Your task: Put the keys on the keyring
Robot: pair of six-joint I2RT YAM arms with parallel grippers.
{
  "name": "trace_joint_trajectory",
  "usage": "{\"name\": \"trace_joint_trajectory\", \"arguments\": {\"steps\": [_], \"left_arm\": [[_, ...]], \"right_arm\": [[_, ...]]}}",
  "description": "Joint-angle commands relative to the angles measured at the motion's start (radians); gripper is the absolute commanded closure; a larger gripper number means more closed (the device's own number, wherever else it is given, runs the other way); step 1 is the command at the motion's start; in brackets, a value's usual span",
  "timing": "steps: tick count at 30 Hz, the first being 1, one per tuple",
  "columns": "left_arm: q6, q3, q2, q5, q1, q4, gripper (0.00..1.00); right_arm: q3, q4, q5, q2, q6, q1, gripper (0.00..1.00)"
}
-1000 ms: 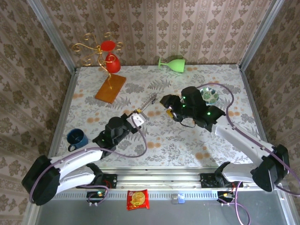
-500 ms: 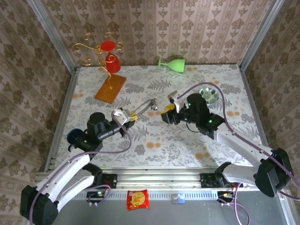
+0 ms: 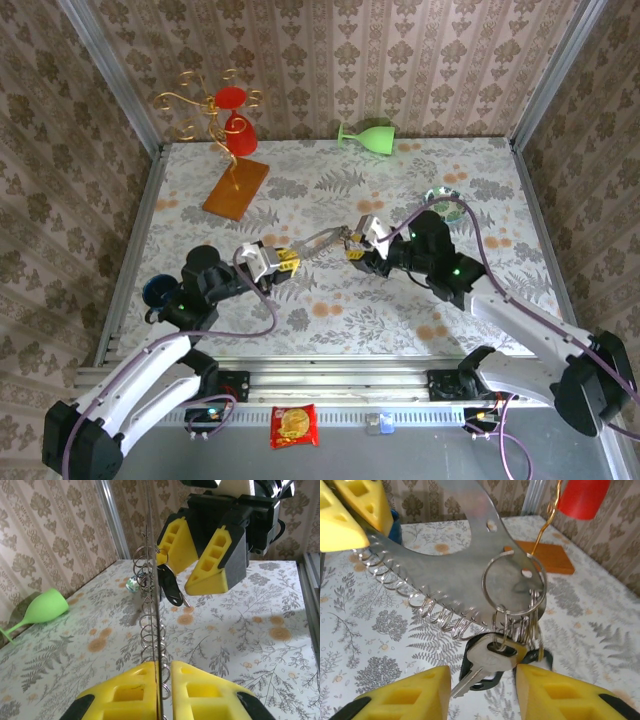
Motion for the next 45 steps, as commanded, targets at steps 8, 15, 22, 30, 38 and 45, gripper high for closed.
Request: {"name": "trace_joint_trajectory", "arguments": {"steps": [8,15,22,30,38,45], "left_arm": [[0.013,-0.007,0.017,0.099,0.007,0.134,1.00],[-0.002,-0.014,0.019,0.104,0.007,0.161,1.00],[-0.012,-0.021,0.019,0.117,0.007,0.171,1.00],[-0.029,-0.021,0.019,0.145,0.007,0.180,1.00],[-0.038,-0.024,0.019,0.150,0.007,0.185,1.00],[-0.036,-0.024,0.024,0.159,0.007,0.187,1.00]], "right_arm": [[-0.032,0.066,-0.023,-0.066,0.088,-0.005,0.64],[-0.043,0.065,-0.035,-0.060,0.098,-0.003,0.75],[-0.116,0.097,0.033,-0.153,0.107,-0.053,0.74],[-0.095,0.093,0.024,-0.165,0.113,-0.058,0.65],[-0.069,0.096,-0.102,-0.131,0.149,-0.052,0.61],[-0.076,0.105,-0.090,-0.153,0.169,-0.052,0.60]]}}
